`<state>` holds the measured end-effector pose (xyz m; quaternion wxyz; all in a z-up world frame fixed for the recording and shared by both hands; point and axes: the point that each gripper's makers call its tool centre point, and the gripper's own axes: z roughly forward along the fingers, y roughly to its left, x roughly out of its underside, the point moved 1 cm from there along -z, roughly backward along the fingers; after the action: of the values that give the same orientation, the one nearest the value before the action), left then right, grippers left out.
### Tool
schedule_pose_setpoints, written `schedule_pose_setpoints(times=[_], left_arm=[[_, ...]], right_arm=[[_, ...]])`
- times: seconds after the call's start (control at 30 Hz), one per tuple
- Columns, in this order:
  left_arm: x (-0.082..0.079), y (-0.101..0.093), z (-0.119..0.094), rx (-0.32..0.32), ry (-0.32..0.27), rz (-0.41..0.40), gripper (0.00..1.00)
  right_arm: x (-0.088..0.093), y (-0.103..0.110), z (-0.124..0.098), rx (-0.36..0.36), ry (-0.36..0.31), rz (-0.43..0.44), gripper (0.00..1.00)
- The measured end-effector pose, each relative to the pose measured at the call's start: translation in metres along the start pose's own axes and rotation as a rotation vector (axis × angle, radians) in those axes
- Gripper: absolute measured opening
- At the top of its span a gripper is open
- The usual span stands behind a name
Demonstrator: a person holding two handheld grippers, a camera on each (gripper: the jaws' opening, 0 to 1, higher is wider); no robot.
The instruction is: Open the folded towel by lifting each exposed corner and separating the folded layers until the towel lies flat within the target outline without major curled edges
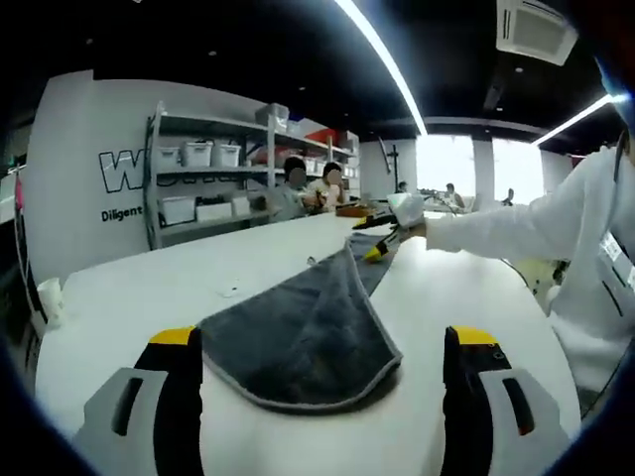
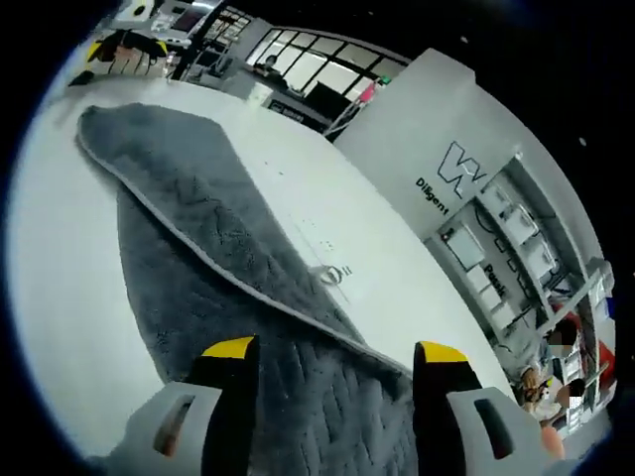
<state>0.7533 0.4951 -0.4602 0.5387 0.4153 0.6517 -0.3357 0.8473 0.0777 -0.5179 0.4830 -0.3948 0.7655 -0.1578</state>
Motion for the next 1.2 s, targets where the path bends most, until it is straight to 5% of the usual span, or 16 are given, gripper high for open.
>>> schedule_pose_setpoints(times=[0.17, 0.27, 0.43, 0.73, 1.2], left_arm=[[-0.001, 0.0, -0.001, -0.006, -0.004, -0.004, 0.99], [-0.001, 0.001, -0.001, -0.009, -0.003, -0.004, 0.99], [0.0, 0.003, -0.002, -0.018, -0.003, -0.008, 0.99], [0.001, 0.007, -0.004, -0.032, -0.004, -0.019, 0.99], [0.009, 0.014, -0.002, -0.054, 0.019, -0.034, 0.99]], right_arm=[[-0.008, 0.006, 0.014, -0.018, 0.014, -0.073, 0.48], [-0.014, 0.01, 0.016, -0.02, 0.006, -0.167, 0.3], [-0.018, 0.022, 0.017, -0.067, -0.01, -0.204, 0.02], [-0.014, 0.029, -0.004, -0.056, 0.012, -0.306, 0.0], [0.016, 0.07, -0.087, -0.092, -0.016, -0.376, 0.0]])
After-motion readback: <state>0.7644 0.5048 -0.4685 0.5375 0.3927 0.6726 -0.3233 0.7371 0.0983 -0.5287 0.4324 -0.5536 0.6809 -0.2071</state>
